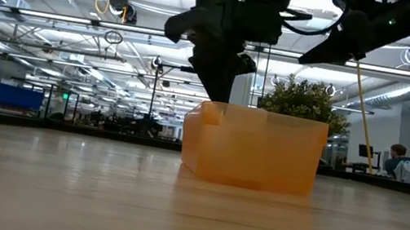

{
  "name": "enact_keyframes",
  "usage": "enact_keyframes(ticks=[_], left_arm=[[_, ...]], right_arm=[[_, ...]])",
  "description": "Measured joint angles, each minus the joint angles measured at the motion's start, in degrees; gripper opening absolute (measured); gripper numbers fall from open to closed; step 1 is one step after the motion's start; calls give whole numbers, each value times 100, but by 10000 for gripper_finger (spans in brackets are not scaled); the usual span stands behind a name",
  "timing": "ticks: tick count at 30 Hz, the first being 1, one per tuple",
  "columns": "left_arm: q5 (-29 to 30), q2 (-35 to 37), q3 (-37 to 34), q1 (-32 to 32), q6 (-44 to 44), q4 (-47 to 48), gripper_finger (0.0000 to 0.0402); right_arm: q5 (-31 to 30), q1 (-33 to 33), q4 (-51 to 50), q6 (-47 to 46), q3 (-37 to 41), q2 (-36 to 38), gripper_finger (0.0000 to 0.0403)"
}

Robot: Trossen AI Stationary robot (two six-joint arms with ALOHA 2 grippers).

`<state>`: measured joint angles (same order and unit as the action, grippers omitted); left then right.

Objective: Pick and place pill bottles into a basket
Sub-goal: Adjust the white pill bottle in the orange container

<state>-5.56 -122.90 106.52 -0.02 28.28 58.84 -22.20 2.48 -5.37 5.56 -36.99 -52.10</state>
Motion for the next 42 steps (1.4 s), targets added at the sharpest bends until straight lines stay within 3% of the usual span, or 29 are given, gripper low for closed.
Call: enact_keyframes(ticks=[11, 22, 27, 32, 42], left_arm=[[81, -155, 4, 128, -228, -178, 18], [363, -154, 4, 120, -449, -195, 181], [195, -154, 4, 106, -551, -197, 226], [4, -154, 4, 106, -637, -200, 232], [-42, -606, -9, 187, -783, -151, 204]], right_arm=[[152, 7, 33, -98, -2, 0, 0], [151, 7, 42, -92, -2, 2, 0], [155, 7, 42, -85, -2, 2, 0], [155, 7, 40, -120, -3, 2, 0], [151, 0, 33, -121, -4, -2, 0]])
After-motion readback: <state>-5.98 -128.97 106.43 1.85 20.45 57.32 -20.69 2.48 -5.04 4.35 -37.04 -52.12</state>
